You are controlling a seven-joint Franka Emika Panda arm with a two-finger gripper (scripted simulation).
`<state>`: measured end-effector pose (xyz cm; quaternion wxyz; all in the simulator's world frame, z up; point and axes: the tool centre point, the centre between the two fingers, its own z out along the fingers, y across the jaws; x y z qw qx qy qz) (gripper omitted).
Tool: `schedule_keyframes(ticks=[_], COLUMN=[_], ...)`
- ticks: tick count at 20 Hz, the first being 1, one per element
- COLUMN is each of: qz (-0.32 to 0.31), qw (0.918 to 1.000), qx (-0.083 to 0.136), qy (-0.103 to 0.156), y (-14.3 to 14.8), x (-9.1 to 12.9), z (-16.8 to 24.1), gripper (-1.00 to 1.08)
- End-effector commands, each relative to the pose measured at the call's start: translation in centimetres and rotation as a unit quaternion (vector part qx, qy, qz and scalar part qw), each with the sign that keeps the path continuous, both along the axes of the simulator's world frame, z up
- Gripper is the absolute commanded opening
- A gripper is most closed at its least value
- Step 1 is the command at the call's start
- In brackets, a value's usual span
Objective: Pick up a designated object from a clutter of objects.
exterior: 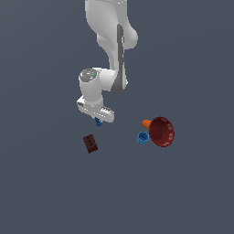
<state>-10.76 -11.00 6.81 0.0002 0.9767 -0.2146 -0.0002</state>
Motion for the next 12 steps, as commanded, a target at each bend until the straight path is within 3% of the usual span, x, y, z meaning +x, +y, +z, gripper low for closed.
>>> schedule_keyframes(ticks=[1, 12], qz=[0.000, -0.001], qw=[1.0000, 1.0000], qx=[0.000, -0.001], qy=[0.000, 0.000], y=[-0.2, -1.8], x=[0.3, 2.2], z=[1.2, 9.4], gripper=[-1.00, -1.00])
